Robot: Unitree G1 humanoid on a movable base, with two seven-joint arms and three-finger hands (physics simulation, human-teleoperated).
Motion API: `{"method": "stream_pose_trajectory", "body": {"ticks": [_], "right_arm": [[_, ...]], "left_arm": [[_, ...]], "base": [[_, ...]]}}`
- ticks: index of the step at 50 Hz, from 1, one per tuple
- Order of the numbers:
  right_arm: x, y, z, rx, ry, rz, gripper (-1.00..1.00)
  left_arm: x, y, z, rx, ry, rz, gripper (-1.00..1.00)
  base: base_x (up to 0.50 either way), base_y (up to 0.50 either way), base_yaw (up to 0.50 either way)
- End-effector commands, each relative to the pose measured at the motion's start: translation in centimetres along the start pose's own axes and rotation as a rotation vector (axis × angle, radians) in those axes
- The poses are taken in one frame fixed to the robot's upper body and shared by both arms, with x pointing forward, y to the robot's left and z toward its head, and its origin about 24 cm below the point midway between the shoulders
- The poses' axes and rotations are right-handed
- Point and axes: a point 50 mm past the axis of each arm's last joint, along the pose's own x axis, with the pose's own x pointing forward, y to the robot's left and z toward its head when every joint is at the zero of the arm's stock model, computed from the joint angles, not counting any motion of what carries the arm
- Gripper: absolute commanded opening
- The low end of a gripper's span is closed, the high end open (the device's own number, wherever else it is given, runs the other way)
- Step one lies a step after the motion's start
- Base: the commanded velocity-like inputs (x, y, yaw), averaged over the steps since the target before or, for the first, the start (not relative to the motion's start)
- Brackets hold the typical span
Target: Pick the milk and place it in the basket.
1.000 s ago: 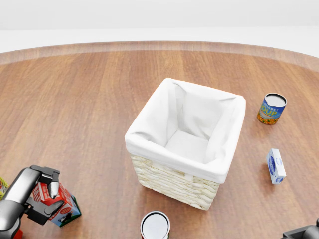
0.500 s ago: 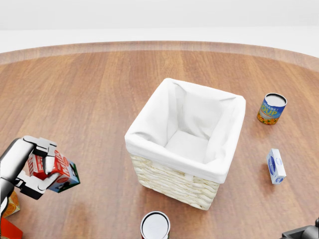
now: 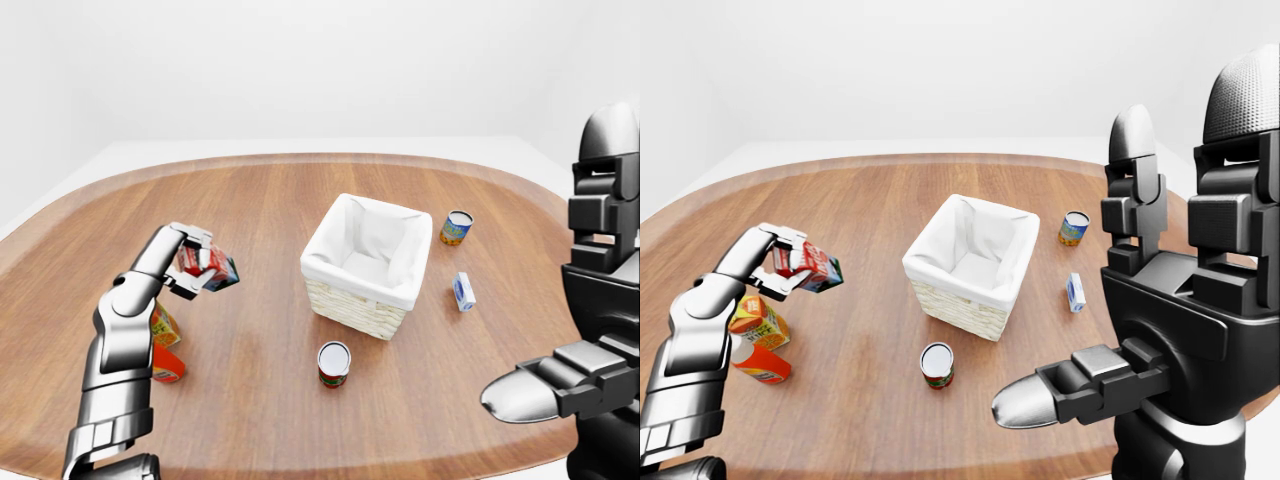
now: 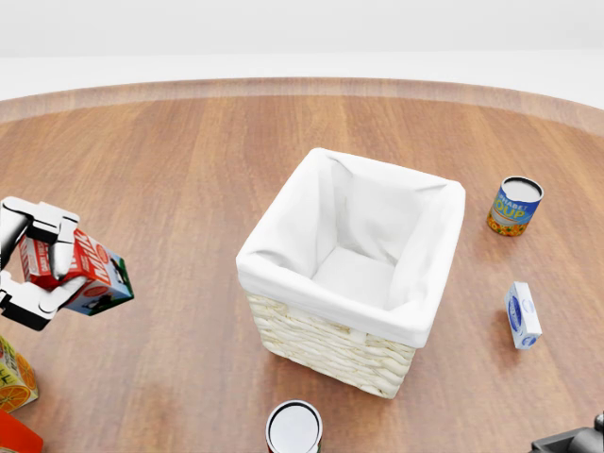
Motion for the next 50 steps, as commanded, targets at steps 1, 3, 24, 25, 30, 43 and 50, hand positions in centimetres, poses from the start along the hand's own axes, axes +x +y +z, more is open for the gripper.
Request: {"method": "stream_pose_trajectory", "body": {"ticks": [1,3,24,25,30,43,50], "right_arm": [[0.0,0.0,0.0,0.001,0.0,0.0,1.0],[0.0,0.0,0.0,0.0,0.002,0.001,1.0],[-0.1,0.1,-0.1,-0.009,0.006,0.004,1.0],[-0.1,0.1,-0.1,-0.008,0.007,0.005,1.0],[-0.1,0.1,-0.1,-0.015,0.005,0.007,1.0],[-0.1,0.1,-0.1,-0.01,0.008,0.008,1.0],[-0.1,0.1,-0.1,-0.01,0.009,0.008,1.0]], "left_arm": [[-0.1,2.0,3.1,0.02,-0.124,0.053,-1.0],[0.0,2.0,3.2,0.022,-0.123,0.053,-1.0],[0.2,2.8,6.2,0.073,-0.225,0.056,-1.0],[0.2,2.7,6.2,0.073,-0.221,0.055,-1.0],[0.4,2.8,6.3,0.078,-0.221,0.057,-1.0],[0.5,2.9,8.2,0.116,-0.28,0.056,-1.0],[0.3,3.3,9.5,0.138,-0.32,0.059,-1.0]], "base": [[0.0,0.0,0.0],[0.0,0.0,0.0],[0.0,0.0,0.0],[0.0,0.0,0.0],[0.0,0.0,0.0],[0.0,0.0,0.0],[0.0,0.0,0.0]]}}
